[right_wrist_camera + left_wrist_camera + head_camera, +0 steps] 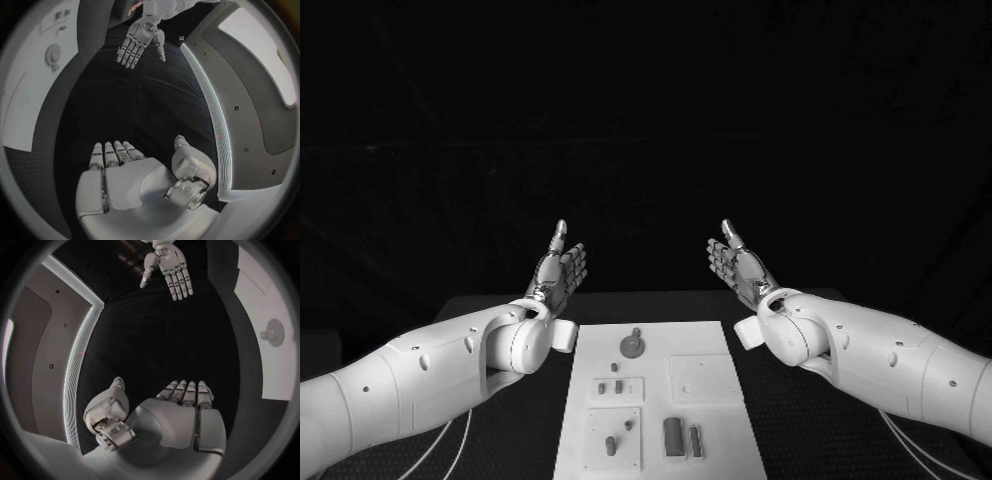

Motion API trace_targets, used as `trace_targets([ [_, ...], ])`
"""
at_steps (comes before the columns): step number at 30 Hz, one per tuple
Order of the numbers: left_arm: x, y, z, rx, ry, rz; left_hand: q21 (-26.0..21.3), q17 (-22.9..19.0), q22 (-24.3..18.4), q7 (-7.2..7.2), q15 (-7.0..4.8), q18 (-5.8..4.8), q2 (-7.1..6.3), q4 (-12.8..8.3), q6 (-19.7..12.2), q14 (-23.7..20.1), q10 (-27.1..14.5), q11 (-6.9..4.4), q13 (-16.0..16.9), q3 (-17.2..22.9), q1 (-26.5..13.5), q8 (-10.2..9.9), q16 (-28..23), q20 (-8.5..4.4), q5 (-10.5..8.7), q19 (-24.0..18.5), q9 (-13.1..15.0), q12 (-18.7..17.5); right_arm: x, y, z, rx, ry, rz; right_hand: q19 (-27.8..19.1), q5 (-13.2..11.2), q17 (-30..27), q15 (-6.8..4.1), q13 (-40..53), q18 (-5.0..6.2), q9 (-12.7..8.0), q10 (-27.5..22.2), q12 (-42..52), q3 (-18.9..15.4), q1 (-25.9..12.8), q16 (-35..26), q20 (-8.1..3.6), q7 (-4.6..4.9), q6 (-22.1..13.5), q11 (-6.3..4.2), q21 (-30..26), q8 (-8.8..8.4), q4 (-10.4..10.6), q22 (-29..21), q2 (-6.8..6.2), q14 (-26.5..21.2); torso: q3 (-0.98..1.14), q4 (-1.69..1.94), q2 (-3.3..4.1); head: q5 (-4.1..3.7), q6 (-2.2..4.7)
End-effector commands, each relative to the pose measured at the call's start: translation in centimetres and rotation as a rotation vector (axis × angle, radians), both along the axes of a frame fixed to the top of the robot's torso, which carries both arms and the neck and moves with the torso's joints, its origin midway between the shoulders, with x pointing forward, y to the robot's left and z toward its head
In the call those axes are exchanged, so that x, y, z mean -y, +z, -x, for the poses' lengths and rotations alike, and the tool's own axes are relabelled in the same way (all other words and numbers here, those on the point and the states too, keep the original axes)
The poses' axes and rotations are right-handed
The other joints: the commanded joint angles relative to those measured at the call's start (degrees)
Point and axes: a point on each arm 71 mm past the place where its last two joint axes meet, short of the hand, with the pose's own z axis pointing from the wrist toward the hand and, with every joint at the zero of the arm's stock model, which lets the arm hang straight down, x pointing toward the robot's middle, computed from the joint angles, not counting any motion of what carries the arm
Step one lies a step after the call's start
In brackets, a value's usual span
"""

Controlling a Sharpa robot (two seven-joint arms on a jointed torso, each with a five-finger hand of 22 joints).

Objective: Assemble the parts on the task board

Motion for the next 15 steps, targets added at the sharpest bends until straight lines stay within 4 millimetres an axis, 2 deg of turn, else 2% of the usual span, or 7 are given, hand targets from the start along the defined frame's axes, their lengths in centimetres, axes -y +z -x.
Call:
trace_targets([
  [1, 0.3, 0.6, 1.4, 0.07, 0.147, -0.042, -1.3, -0.9, -4.01, -0.09, -0.16, -0.9, 0.17, 0.33, -1.83, -1.75, -2.59, -0.17, -0.3, -1.3, -2.33, -1.1, -1.1, 0.0, -0.49, -1.22, -0.93, -0.39, 0.3, 0.6, 1.3, 0.058, -0.177, -0.065, -0.98, -0.4, -0.83, -0.21, -0.32, -0.8, -0.86, -1.81, -0.54, -1.0, -1.86, -0.76, -0.27, -0.21, -1.62, -0.28, -0.96, -0.59, 0.45, -1.53, 0.07, -1.63, -0.25, 0.23, -0.52, -0.1, -0.19],
  [8, 1.7, 1.3, 4.4, 0.088, 0.192, -0.044, -1.3, -0.9, -4.01, -0.09, -0.16, -0.9, 0.17, 0.33, -1.83, -1.75, -2.59, -0.17, -0.3, -1.3, -2.33, -1.1, -1.1, 0.0, -0.49, -1.22, -0.93, -0.39, -0.4, 1.2, 4.7, 0.058, -0.268, -0.117, -0.98, -0.4, -0.83, -0.21, -0.32, -0.8, -0.86, -1.81, -0.54, -1.0, -1.86, -0.76, -0.27, -0.21, -1.62, -0.28, -0.96, -0.59, 0.45, -1.53, 0.07, -1.63, -0.25, 0.23, -0.52, -0.1, -0.19],
  [15, 2.3, 1.7, 5.7, 0.095, 0.209, -0.045, -1.3, -0.9, -4.01, -0.09, -0.16, -0.9, 0.17, 0.33, -1.83, -1.75, -2.59, -0.17, -0.3, -1.3, -2.33, -1.1, -1.1, 0.0, -0.49, -1.22, -0.93, -0.39, -0.8, 1.7, 6.7, 0.051, -0.315, -0.133, -0.98, -0.4, -0.83, -0.21, -0.32, -0.8, -0.86, -1.81, -0.54, -1.0, -1.86, -0.76, -0.27, -0.21, -1.62, -0.28, -0.96, -0.59, 0.45, -1.53, 0.07, -1.63, -0.25, 0.23, -0.52, -0.1, -0.19],
])
